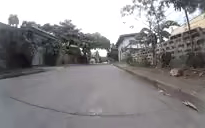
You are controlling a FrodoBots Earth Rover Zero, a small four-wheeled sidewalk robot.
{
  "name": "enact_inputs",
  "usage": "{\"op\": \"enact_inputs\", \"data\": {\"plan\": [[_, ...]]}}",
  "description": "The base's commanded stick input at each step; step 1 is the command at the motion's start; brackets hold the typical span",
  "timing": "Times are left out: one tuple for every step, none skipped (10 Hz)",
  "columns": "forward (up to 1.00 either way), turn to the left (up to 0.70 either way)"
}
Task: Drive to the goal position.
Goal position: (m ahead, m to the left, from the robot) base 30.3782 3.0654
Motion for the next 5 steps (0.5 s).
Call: {"op": "enact_inputs", "data": {"plan": [[1.0,-0.08],[1.0,0.03],[1.0,0.03],[1.0,0.03],[1.0,0.03]]}}
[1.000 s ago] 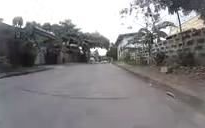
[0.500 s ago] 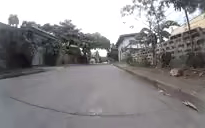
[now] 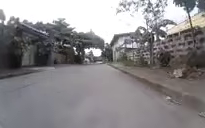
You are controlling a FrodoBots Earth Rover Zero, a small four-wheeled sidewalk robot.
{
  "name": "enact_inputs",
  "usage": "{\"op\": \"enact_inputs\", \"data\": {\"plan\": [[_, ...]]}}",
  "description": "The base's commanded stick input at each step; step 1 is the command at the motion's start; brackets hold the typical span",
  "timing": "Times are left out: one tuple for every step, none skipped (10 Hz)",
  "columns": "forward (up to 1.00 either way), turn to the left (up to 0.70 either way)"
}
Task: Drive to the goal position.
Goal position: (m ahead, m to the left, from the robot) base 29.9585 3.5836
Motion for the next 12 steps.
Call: {"op": "enact_inputs", "data": {"plan": [[1.0,0.03],[1.0,0.03],[1.0,0.03],[1.0,0.03],[1.0,0.03],[1.0,0.03],[1.0,-0.17],[1.0,-0.37],[1.0,-0.15],[1.0,0.03],[1.0,0.03],[1.0,0.03]]}}
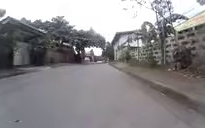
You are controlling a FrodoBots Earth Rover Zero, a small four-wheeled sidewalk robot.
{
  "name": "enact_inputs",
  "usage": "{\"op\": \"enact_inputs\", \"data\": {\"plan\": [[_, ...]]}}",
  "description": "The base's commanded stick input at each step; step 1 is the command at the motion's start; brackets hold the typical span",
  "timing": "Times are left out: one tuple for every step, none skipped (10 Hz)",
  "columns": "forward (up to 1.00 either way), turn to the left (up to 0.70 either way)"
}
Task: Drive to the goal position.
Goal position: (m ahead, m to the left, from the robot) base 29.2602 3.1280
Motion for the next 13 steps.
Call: {"op": "enact_inputs", "data": {"plan": [[1.0,0.03],[1.0,0.03],[1.0,0.03],[1.0,0.03],[1.0,0.03],[1.0,0.03],[1.0,0.03],[1.0,0.03],[1.0,0.03],[1.0,0.03],[1.0,0.03],[1.0,0.03],[1.0,0.03]]}}
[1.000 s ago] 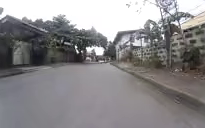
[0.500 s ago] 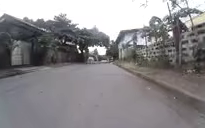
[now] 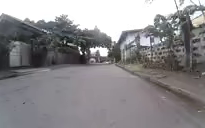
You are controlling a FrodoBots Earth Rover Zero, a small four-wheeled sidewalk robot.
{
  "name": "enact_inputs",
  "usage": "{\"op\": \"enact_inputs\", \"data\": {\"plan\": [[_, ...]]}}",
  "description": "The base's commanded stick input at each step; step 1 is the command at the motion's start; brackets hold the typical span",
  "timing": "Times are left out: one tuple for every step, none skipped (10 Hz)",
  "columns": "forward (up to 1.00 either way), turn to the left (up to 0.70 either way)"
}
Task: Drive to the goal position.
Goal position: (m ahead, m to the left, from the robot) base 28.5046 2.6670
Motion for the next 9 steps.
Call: {"op": "enact_inputs", "data": {"plan": [[1.0,0.03],[1.0,-0.05],[1.0,-0.37],[1.0,-0.37],[1.0,-0.33],[1.0,0.03],[1.0,0.03],[1.0,0.03],[1.0,0.03]]}}
